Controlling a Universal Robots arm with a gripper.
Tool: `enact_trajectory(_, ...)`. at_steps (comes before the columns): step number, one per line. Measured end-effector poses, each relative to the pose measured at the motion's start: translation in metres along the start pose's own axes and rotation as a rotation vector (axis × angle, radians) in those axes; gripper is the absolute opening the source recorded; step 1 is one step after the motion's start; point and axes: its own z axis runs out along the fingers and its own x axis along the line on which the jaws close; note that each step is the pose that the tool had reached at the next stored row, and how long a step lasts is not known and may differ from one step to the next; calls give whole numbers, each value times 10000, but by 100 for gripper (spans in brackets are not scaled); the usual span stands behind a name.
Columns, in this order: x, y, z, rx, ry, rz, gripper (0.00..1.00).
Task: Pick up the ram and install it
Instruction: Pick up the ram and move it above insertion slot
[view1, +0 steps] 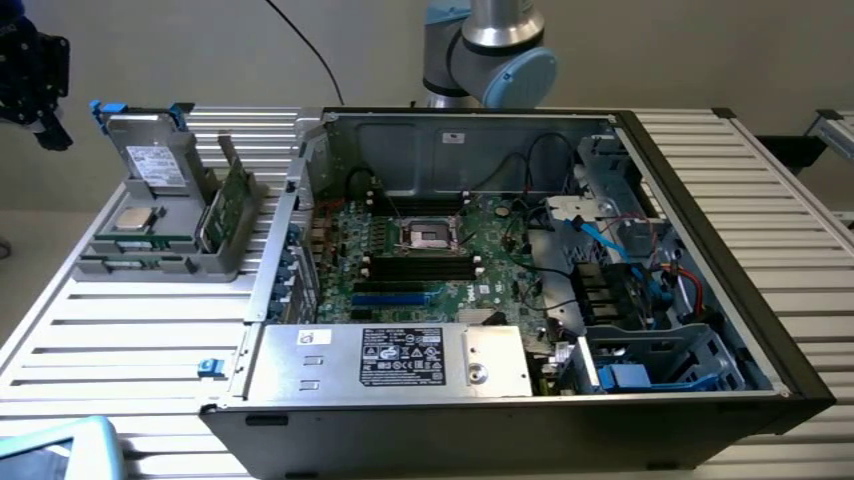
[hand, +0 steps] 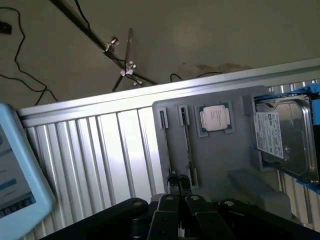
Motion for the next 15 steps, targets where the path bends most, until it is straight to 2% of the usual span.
enact_trajectory(4, 0, 0, 1, 9, 17, -681, 11)
enact_trajectory(11, 0, 0, 1, 9, 19, -702, 12)
enact_trajectory(13, 0, 0, 0, 9, 19, -702, 25)
enact_trajectory(14, 0, 0, 0, 9, 19, -702, 25)
enact_trajectory(15, 0, 0, 0, 9, 19, -702, 31)
